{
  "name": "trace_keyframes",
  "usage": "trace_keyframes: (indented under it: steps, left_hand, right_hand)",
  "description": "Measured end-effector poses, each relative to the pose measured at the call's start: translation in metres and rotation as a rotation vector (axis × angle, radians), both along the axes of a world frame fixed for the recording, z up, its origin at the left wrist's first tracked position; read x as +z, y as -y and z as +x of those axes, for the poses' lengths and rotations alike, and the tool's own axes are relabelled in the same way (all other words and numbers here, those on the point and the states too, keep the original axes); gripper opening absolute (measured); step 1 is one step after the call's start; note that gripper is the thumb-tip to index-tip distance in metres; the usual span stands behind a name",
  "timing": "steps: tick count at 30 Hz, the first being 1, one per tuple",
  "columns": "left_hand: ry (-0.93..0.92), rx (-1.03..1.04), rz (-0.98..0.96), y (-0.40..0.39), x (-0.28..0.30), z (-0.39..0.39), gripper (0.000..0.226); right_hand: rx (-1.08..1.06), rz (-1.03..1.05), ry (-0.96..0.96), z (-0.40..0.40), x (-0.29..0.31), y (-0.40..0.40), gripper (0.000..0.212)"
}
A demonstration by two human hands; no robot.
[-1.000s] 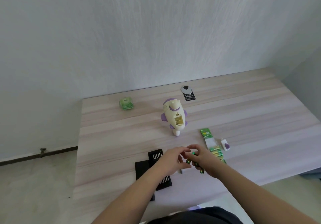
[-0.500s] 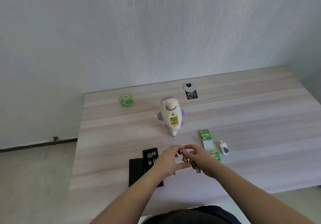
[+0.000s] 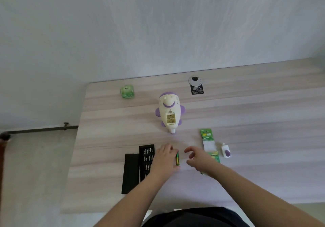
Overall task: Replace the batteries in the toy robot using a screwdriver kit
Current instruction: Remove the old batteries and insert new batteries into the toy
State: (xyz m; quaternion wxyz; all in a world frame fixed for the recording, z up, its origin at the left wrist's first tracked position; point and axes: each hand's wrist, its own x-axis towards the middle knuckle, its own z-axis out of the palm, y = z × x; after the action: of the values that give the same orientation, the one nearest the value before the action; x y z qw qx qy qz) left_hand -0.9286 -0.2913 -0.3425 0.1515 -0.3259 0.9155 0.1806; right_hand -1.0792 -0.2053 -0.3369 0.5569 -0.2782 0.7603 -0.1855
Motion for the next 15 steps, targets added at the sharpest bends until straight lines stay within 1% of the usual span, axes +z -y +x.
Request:
trace_keyframes:
  steps: [3,6,9,15]
  left_hand:
    - [0.035,0.008,-0.053,-0.002,-0.002,0.001,0.059]
    - [0.043,0.027,-0.076,-0.002,-0.003,0.002,0.059]
    - [0.035,0.041,-0.101,-0.003,-0.005,0.003,0.058]
    - [-0.005,0.052,-0.061,-0.004,-0.010,0.005,0.057]
  right_hand:
    - [0.110,-0.016,-0.166,0.006,-0.006,0.008,0.050]
    - [0.186,-0.005,-0.304,0.014,-0.010,0.019,0.057]
    - [0.252,0.016,-0.384,0.024,-0.012,0.026,0.054]
    - [0.169,-0.106,-0.427,0.033,-0.018,0.022,0.043]
